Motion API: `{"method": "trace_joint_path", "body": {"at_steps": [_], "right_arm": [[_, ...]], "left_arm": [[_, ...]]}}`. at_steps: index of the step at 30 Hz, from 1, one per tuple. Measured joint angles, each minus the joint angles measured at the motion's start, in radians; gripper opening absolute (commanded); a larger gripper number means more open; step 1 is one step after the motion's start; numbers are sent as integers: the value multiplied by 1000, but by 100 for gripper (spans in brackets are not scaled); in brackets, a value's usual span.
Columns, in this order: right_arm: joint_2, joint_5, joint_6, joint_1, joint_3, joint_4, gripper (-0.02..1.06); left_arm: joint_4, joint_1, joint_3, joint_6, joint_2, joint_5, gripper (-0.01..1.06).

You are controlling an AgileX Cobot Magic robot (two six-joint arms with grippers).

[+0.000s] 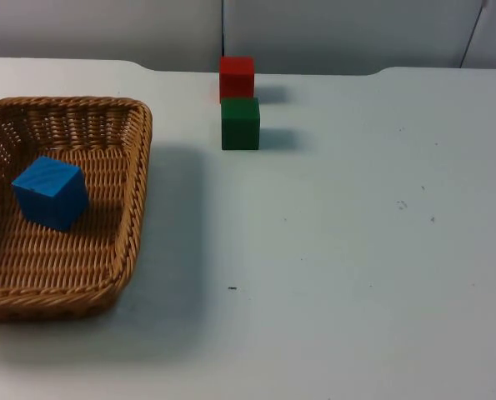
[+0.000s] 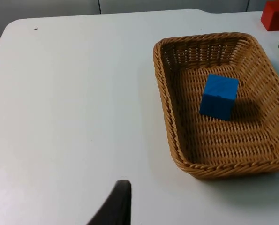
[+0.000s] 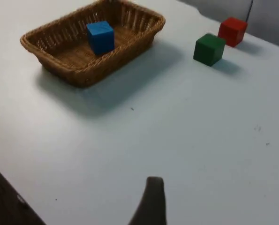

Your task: Pick up the basket with the left hand and place the blue cube into the basket with the right hand.

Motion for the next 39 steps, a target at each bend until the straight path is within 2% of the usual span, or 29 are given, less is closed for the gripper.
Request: {"method": "trace_joint_path", "body": {"at_steps": [3,18,20,30,39], "right_arm": [[0,2,-9,0,10,24,73],[0,-2,-21,0,12,26,73],[0,-2,-21,0,12,26,75],[0,-2,-39,0,12,50,103],[0,-2,-83,0,12,85,104]], "left_arm": [[0,0,0,0,0,0,105],[-3,0,0,0,0,0,105],[-3,0,0,0,0,0,105],[-3,0,0,0,0,0,105],[-3,0,0,0,0,0,105]]}}
